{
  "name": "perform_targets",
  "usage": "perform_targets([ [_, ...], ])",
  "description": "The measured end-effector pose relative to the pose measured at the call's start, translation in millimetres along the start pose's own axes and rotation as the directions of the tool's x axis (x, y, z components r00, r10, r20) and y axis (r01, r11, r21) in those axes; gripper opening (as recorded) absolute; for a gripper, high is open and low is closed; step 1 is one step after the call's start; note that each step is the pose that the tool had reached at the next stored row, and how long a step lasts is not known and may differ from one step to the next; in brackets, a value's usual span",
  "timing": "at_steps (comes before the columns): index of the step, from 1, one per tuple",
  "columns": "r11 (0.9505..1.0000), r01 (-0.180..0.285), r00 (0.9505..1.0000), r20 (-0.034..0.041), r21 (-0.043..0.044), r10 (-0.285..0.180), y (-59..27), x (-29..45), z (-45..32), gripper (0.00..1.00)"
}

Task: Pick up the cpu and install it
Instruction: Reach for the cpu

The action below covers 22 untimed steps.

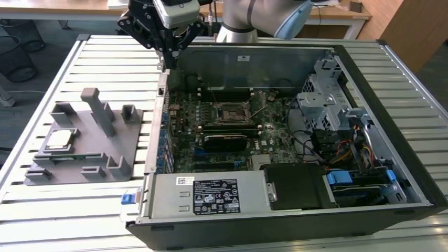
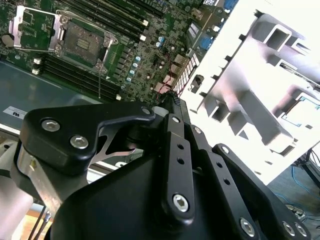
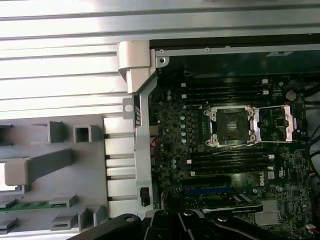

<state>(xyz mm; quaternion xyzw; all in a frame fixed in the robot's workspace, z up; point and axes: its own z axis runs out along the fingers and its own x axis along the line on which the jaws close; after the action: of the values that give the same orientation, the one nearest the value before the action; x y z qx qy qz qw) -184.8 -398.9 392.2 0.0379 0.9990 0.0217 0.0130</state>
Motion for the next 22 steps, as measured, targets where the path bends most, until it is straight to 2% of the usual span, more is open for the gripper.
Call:
perform_targets([
  [22, 1.0, 0.0, 1.0, -0.0001, 0.0, 0.0, -0.9, 12.1, 0.2, 0.11],
])
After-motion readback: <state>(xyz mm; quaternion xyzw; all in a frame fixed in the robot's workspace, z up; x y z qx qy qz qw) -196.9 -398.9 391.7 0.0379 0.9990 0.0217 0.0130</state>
